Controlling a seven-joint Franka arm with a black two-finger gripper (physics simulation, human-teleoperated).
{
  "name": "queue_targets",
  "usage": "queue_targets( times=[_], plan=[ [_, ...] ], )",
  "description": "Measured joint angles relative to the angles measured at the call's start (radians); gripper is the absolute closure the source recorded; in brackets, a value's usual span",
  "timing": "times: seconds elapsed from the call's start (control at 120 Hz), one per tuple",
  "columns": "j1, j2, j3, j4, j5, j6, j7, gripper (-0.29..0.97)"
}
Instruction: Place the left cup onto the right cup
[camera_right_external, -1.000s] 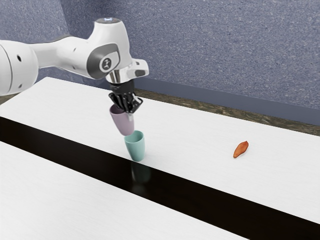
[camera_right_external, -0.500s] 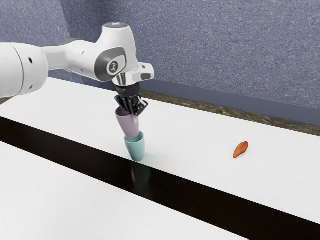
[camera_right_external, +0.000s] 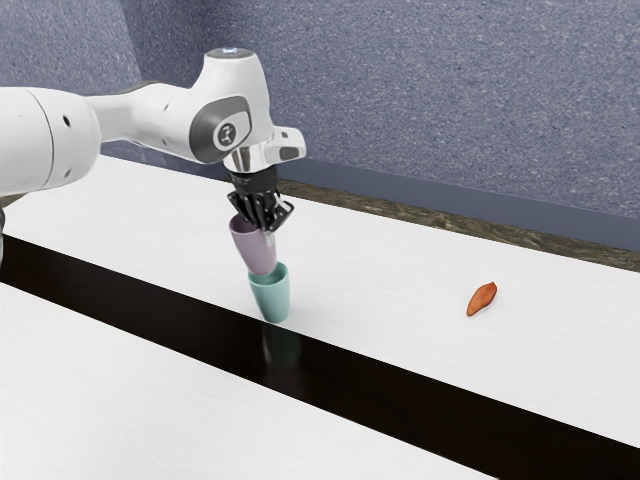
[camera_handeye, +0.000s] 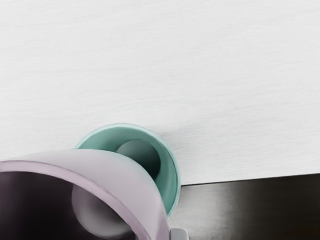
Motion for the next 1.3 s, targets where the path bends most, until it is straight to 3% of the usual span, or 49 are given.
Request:
queue_targets(
  times=[0.975, 1.3],
  plan=[
    [0.014, 0.086, -0.021, 0.048, 0.014, -0.015, 0.000, 0.78],
    [0.013, 0.087, -0.021, 0.051, -0.003, -0.014, 0.003, 0.25]
  ],
)
